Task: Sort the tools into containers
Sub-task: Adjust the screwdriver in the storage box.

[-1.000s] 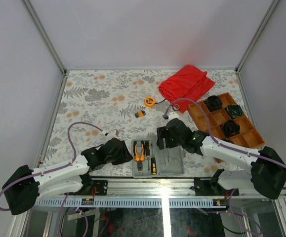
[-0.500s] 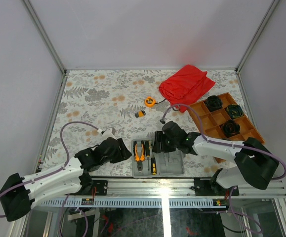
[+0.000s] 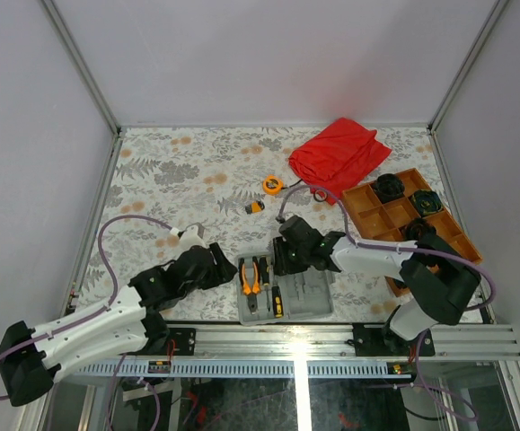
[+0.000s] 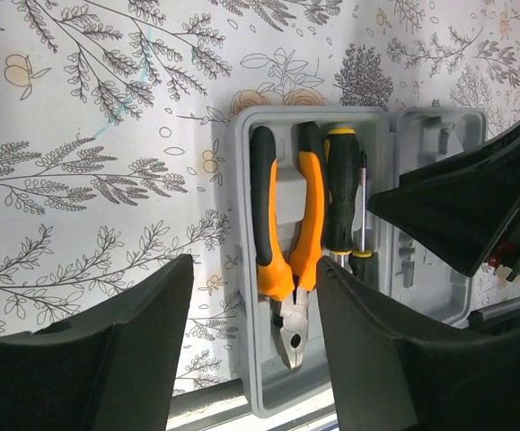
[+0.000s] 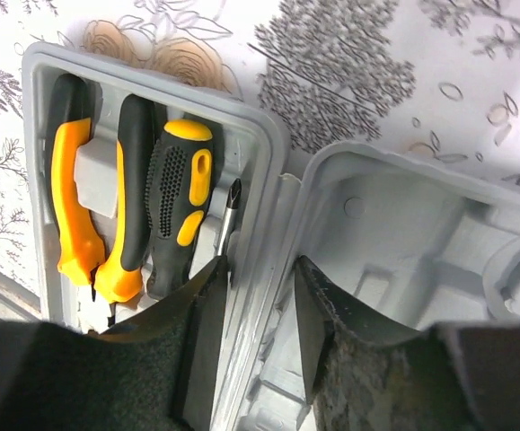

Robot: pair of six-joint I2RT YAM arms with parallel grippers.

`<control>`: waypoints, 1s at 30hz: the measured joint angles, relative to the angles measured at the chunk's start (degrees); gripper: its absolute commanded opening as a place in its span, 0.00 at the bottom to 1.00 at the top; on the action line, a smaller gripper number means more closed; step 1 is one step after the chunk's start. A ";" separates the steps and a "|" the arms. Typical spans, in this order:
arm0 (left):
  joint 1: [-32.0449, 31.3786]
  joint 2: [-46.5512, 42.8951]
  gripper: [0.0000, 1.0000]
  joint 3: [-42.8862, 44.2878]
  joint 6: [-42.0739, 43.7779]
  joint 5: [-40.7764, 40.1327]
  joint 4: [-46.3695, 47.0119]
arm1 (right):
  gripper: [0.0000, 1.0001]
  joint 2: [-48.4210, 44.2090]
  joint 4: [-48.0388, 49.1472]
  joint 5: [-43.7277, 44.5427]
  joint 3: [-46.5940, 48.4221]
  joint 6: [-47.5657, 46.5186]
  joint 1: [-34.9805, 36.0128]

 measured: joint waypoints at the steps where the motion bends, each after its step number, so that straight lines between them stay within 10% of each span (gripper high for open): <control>1: 0.00 0.11 0.56 0.13 0.07 -0.17 -0.15 | 0.37 0.85 -0.74 0.07 1.16 -0.92 0.46; 15: 0.00 4.94 0.54 4.31 1.05 -0.52 -2.23 | 0.33 11.39 -4.37 0.76 14.67 -13.29 6.47; 30: 0.00 10.95 0.51 6.86 -2.89 -0.57 -2.99 | 0.66 -0.09 -7.02 4.13 12.85 -12.17 6.95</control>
